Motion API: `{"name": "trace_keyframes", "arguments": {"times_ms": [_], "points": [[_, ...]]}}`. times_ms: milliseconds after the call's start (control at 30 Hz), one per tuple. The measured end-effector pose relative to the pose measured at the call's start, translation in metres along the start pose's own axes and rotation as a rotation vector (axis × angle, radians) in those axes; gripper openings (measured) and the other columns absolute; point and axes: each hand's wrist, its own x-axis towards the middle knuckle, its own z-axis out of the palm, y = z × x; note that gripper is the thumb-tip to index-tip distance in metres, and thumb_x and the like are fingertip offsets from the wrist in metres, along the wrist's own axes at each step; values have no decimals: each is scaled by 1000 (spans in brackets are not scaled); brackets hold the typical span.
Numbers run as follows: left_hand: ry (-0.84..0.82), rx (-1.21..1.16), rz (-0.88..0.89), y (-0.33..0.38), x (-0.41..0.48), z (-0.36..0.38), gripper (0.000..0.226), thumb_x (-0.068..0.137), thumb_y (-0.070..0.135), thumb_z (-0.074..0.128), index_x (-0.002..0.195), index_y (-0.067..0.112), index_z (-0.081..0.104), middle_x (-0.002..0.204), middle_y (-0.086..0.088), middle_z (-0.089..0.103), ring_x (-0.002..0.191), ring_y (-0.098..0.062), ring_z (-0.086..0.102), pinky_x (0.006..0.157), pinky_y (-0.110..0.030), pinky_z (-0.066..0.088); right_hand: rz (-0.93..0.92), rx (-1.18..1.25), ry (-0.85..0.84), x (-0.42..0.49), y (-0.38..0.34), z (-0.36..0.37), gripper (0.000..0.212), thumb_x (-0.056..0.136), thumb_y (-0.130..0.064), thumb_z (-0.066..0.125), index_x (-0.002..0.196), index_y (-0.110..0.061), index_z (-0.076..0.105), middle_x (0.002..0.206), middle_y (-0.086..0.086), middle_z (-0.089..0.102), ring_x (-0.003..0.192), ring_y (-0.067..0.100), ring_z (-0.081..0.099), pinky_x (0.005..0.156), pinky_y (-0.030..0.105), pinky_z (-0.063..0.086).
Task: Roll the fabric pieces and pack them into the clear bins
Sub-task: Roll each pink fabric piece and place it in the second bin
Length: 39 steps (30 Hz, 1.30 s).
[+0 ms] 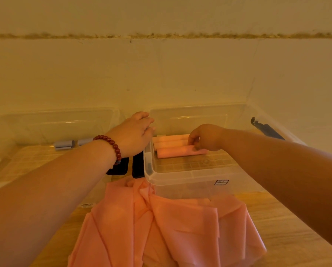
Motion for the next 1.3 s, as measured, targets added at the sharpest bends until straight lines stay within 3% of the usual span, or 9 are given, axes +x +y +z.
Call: {"name": "trace_keyframes", "arguments": {"times_ms": [167, 333, 467, 667, 867, 1033, 1300], "points": [[8, -2, 1, 0, 0, 1, 47, 103, 33, 29, 148, 17, 32, 159, 3, 13, 141, -15, 25, 108, -20, 20, 10, 17, 1, 1, 0, 2, 31, 94, -20, 62, 124, -16, 63, 131, 4, 55, 121, 23, 50, 88, 26, 38], [15, -2, 1, 1, 0, 1, 47, 103, 33, 29, 147, 16, 33, 158, 3, 14, 140, -15, 26, 108, -21, 21, 1, -12, -28, 1, 0, 3, 37, 85, -20, 73, 120, -17, 62, 105, -3, 49, 98, 17, 46, 79, 25, 34], [15, 2, -4, 0, 0, 1, 47, 103, 33, 29, 148, 17, 32, 158, 3, 14, 141, -15, 25, 109, -21, 20, 4, -37, -21, 2, 1, 2, 33, 87, -18, 71, 119, -16, 63, 102, -3, 47, 95, 16, 44, 75, 24, 35], [14, 10, -2, 1, 0, 1, 48, 103, 34, 28, 147, 17, 32, 158, 3, 15, 141, -15, 25, 109, -23, 21, 27, -15, -4, 0, 3, -1, 31, 89, -21, 69, 120, -17, 65, 121, 4, 57, 110, 22, 51, 81, 25, 35], [16, 7, 2, 1, 0, 1, 48, 103, 34, 28, 148, 16, 32, 158, 2, 15, 141, -15, 25, 109, -22, 20, 1, 43, 3, 0, 0, 0, 31, 92, -20, 65, 122, -15, 64, 127, 4, 56, 118, 23, 50, 82, 23, 34], [15, 4, 1, 1, 0, 1, 48, 103, 34, 28, 148, 16, 32, 158, 3, 15, 141, -15, 25, 108, -21, 20, -5, 70, -1, 0, 0, 0, 29, 89, -19, 69, 117, -15, 65, 84, -13, 45, 94, 16, 45, 61, 20, 34], [17, 0, -5, 1, 0, 1, 48, 103, 34, 29, 148, 17, 33, 158, 4, 15, 140, -15, 26, 108, -22, 21, -4, 47, -4, 1, 1, 1, 28, 89, -16, 68, 116, -15, 64, 83, -11, 44, 92, 16, 45, 58, 18, 33]]}}
